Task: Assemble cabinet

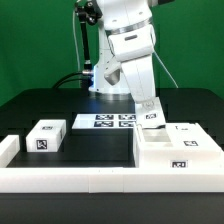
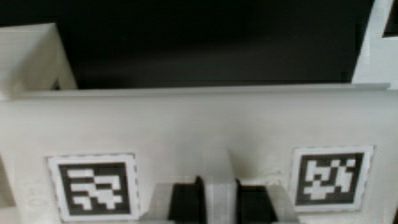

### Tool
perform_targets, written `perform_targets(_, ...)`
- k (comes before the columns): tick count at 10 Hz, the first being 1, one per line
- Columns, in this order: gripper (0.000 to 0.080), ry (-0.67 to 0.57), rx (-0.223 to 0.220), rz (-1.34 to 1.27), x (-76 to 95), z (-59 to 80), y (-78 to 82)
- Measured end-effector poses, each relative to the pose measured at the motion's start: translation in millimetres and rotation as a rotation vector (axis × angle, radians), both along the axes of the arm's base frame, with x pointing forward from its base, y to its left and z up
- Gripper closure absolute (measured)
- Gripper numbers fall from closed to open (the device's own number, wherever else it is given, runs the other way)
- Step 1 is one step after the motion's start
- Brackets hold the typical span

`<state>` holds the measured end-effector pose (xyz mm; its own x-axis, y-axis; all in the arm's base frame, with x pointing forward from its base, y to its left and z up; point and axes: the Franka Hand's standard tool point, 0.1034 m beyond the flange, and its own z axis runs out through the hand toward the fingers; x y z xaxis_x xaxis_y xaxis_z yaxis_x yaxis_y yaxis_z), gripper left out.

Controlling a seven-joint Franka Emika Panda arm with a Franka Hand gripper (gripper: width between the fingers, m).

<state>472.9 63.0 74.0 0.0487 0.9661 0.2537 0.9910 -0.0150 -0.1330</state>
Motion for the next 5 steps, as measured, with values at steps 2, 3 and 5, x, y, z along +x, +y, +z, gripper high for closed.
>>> perform_targets(2,0.0737,0.003,0.015,-0.009,6.5,-2.1,2.0)
perform_targets(3,0.0737,0.006,0.023,-0.011,7.2,-5.0,3.4)
perform_targets(5,0.0735,-0.008,0.059,0.028,13.0,-13.7,3.0)
